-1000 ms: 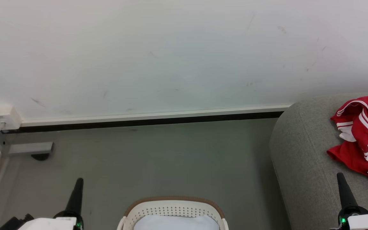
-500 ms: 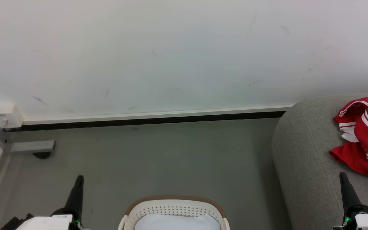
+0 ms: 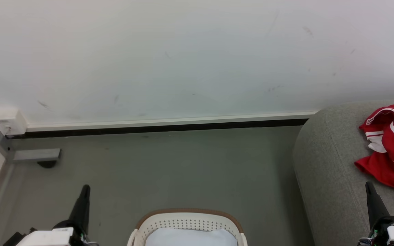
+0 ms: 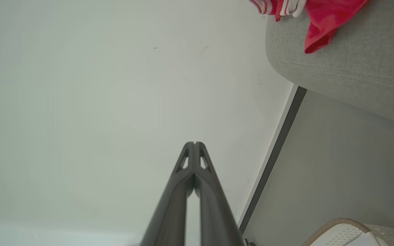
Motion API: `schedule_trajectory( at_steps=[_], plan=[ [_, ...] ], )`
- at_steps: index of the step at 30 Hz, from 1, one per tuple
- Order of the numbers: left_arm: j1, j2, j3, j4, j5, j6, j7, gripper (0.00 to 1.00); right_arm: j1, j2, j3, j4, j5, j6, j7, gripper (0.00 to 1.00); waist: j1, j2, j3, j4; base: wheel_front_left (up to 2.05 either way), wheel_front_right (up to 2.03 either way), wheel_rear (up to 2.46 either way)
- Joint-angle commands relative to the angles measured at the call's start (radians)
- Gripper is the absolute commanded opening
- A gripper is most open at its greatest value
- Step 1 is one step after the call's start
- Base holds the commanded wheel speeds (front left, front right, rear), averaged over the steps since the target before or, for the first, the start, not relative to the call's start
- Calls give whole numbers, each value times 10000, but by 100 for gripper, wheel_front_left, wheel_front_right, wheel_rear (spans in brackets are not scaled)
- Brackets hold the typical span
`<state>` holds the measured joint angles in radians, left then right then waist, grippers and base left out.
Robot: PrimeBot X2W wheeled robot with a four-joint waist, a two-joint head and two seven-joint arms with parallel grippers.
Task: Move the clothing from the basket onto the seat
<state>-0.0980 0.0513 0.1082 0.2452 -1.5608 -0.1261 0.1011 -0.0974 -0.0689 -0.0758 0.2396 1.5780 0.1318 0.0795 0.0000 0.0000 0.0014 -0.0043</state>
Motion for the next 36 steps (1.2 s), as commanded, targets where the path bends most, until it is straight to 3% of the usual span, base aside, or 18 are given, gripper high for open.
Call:
schedule_trajectory(
  at_steps=[1, 8, 36],
  plan=[
    [-131, 19, 53, -7, -175, -66, 49, 0, -98, -36, -71, 29, 236, -19, 48, 0, 0, 0, 2, 7, 0, 0, 0],
    [-158, -9, 89, 7, -594, -78, 175, 0, -141, -16, -154, 49, 608, -21, 175, 0, 0, 0, 18, 43, 0, 0, 0],
    [-152, -8, 81, 3, -583, -68, 169, 0, -148, 51, -227, 54, 491, -21, 228, 0, 0, 0, 17, 43, 0, 0, 0]
  ],
)
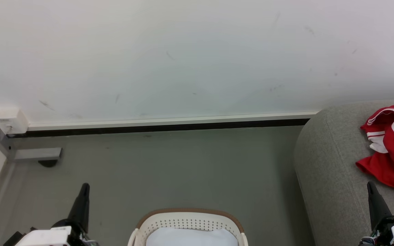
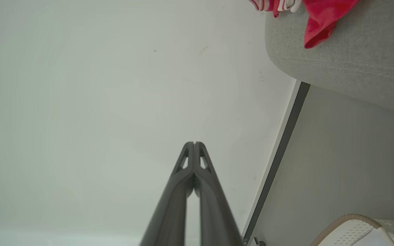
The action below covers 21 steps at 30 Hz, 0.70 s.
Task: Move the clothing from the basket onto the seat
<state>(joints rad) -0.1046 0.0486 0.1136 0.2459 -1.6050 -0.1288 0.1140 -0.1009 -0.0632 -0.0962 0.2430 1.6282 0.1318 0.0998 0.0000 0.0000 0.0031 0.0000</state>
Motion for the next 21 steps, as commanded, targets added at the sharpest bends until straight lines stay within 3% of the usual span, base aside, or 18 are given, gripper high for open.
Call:
schedule_trajectory(
  at_steps=[1, 21],
  plan=[
    [-86, 19, 27, -5, -141, -41, 41, 0, -113, -5, -25, 19, -15, -21, 29, 0, 0, 0, 0, 0, 0, 0, 0],
    [-86, 19, 26, -6, -141, -41, 39, 0, -119, 30, -70, 22, -61, -21, 54, 0, 0, 0, 0, 0, 0, 0, 0]
  ],
)
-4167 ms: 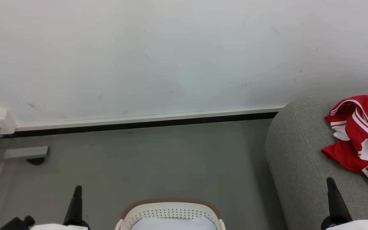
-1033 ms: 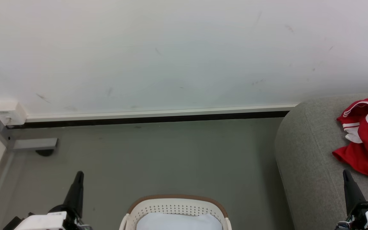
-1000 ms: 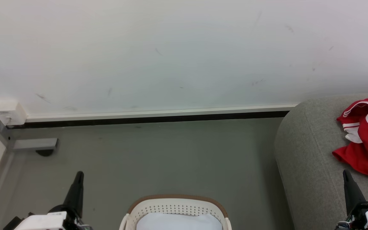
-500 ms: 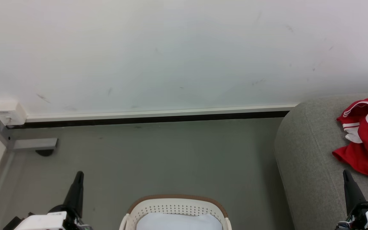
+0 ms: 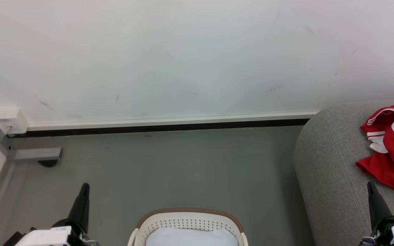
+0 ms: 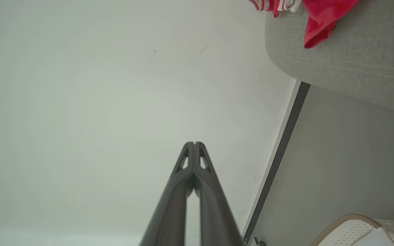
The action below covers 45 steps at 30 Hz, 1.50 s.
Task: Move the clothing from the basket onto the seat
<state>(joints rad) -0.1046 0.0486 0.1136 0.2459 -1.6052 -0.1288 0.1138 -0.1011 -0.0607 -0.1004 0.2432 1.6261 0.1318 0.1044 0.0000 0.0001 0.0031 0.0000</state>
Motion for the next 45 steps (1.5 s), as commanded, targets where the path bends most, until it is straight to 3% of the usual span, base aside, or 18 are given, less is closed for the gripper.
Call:
schedule_trajectory(
  at_steps=[1, 45],
  plan=[
    [-86, 19, 26, -6, -139, -41, 41, 0, -117, 6, -30, 20, -43, -21, 11, 0, 0, -1, 0, 0, 0, 0, 0],
    [-84, 19, 23, -8, -141, -41, 41, 0, -127, 56, -101, 25, -98, -21, 71, 0, 0, -1, 0, 0, 0, 0, 0]
  ],
)
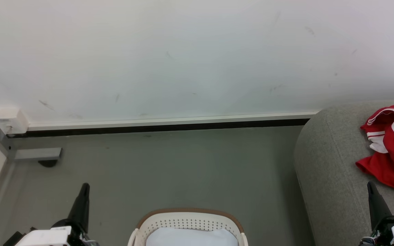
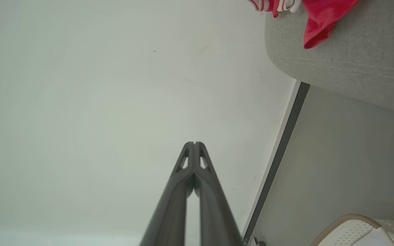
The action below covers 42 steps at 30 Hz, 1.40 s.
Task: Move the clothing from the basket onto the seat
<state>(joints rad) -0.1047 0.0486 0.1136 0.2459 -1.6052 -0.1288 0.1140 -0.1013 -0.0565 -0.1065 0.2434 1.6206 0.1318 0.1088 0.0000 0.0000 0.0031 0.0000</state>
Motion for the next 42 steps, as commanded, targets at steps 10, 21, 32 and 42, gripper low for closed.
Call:
schedule_trajectory(
  at_steps=[10, 21, 32, 42],
  plan=[
    [-83, 20, 23, -8, -142, -41, 37, 0, -127, 22, -51, 23, -57, -21, 40, 0, 0, 0, 0, 0, 0, 0, 0],
    [-83, 20, 22, -9, -142, -41, 38, 0, -128, 27, -63, 23, -71, -21, 24, 0, 0, 0, 0, 0, 0, 0, 0],
    [-83, 20, 22, -9, -142, -41, 38, 0, -129, 32, -71, 24, -72, -21, 34, 0, 0, 0, 0, 0, 0, 0, 0],
    [-83, 20, 22, -9, -143, -41, 37, 0, -131, 38, -77, 25, -82, -21, 43, 0, 0, 0, 0, 0, 0, 0, 0]
  ],
)
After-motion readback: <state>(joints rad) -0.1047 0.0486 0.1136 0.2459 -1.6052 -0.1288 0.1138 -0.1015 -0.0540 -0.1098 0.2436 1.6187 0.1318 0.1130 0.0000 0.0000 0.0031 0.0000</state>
